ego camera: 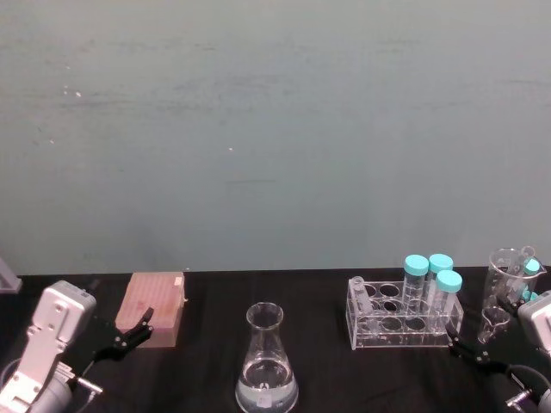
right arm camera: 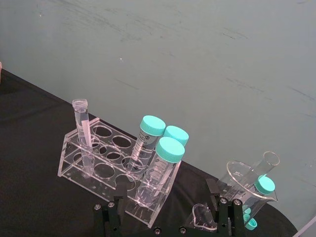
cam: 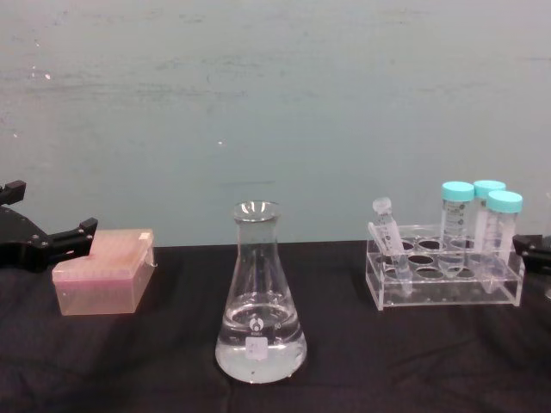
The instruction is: Pour the liquid from the test tube into the beaker using one hand.
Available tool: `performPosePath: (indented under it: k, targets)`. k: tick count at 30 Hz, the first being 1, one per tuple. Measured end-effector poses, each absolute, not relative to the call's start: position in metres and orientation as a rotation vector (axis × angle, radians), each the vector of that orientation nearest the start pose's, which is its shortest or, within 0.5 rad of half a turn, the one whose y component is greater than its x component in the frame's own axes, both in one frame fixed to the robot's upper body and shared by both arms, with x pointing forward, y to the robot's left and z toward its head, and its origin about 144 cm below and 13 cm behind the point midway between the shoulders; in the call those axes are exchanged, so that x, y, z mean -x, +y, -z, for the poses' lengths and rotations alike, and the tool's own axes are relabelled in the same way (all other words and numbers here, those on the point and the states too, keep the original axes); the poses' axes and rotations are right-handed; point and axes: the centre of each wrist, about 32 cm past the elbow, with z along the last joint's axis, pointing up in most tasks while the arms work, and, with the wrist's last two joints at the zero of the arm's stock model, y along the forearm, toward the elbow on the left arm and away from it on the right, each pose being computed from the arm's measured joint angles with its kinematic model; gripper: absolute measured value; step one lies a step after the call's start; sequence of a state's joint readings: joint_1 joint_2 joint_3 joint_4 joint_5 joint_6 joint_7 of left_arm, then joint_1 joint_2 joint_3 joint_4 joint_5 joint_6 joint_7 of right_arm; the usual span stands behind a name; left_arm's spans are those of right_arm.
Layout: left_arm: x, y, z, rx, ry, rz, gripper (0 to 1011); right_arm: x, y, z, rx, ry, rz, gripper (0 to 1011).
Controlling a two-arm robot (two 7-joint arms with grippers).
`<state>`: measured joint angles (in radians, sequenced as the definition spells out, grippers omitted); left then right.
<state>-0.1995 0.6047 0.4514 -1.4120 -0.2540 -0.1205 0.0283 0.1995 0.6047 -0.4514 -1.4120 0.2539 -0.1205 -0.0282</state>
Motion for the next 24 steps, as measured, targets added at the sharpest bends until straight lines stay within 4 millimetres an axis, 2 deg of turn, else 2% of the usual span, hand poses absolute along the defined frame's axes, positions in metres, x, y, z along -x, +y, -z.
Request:
performPosePath:
  k: [24]
  targets:
    - [-0.4886,0.3097,-1.1398,-0.305,-0.285,-1.248,1000,-0.4886,-0.3097,-1.1398,0.305,-0.285,1.248,1000]
